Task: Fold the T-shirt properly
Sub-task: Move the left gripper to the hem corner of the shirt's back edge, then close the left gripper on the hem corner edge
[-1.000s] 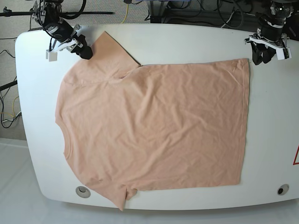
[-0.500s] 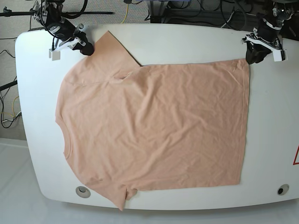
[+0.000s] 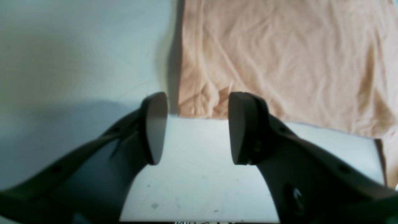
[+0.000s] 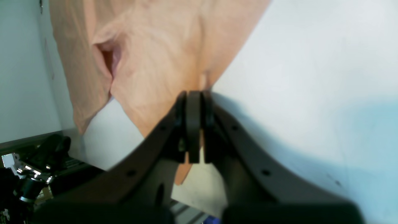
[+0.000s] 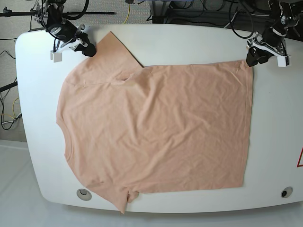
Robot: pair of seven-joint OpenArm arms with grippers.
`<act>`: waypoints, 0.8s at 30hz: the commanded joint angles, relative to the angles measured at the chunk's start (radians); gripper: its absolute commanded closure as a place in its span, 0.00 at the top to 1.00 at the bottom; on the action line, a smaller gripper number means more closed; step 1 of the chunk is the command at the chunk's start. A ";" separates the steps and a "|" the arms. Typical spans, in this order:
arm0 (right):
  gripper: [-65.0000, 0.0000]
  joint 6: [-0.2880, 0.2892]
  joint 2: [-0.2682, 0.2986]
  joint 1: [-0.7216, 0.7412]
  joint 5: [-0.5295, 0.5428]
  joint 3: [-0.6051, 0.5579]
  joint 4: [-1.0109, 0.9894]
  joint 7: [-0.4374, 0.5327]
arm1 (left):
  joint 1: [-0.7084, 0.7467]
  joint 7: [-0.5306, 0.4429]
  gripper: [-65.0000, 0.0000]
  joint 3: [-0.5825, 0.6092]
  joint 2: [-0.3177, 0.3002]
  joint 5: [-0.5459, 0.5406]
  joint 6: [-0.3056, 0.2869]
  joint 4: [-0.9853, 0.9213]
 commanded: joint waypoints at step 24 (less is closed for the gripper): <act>0.00 0.001 0.012 0.009 -0.007 0.011 0.023 0.001 | -0.073 -0.004 0.42 -0.044 -0.009 -0.031 -0.069 -0.094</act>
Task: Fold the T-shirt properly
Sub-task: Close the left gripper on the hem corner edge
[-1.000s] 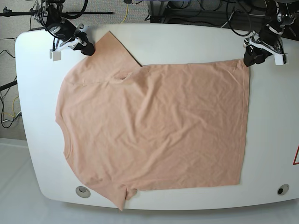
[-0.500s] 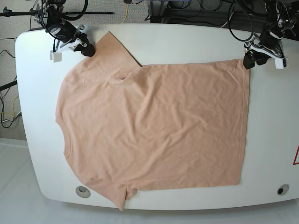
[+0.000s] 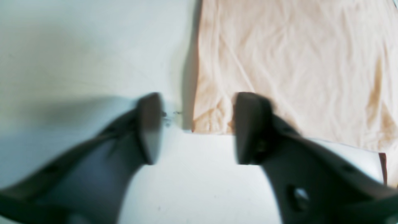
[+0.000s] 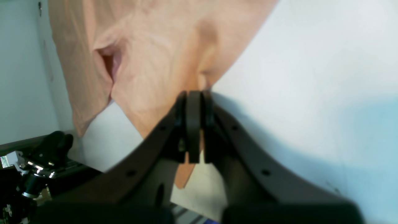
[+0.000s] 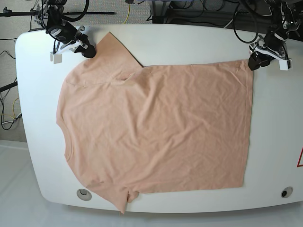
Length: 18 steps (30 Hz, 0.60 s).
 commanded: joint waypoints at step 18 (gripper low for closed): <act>0.00 -0.001 0.010 -0.007 -0.002 -0.001 0.012 -0.002 | -0.035 -0.010 0.55 0.000 -0.011 -0.040 -0.040 -0.086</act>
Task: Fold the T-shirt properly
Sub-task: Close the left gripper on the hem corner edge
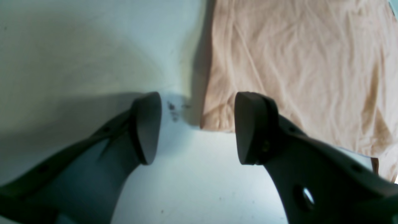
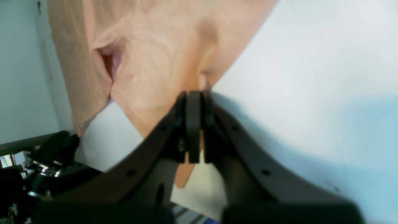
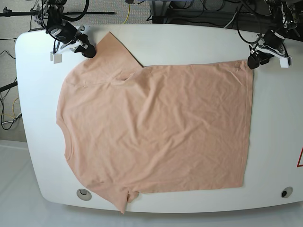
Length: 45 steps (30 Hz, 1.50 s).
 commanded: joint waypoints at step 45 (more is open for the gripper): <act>0.00 -0.003 0.009 0.001 -0.004 -0.002 0.010 0.005 | -0.054 0.120 0.25 0.021 0.009 -0.051 -0.022 -0.027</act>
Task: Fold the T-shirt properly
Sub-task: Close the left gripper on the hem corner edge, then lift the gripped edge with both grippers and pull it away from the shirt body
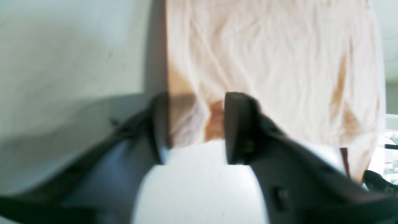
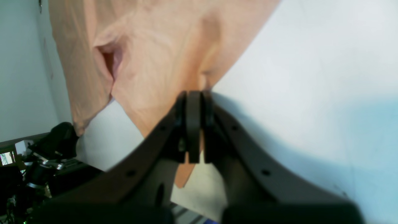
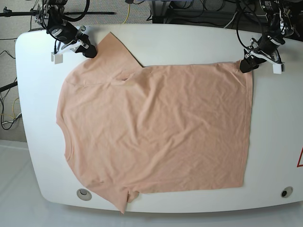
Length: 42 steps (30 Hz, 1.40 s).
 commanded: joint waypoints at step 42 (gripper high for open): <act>0.00 -0.002 0.011 -0.027 0.009 0.022 0.058 -0.004 | 0.037 0.045 0.00 -0.074 -0.012 0.030 0.019 0.030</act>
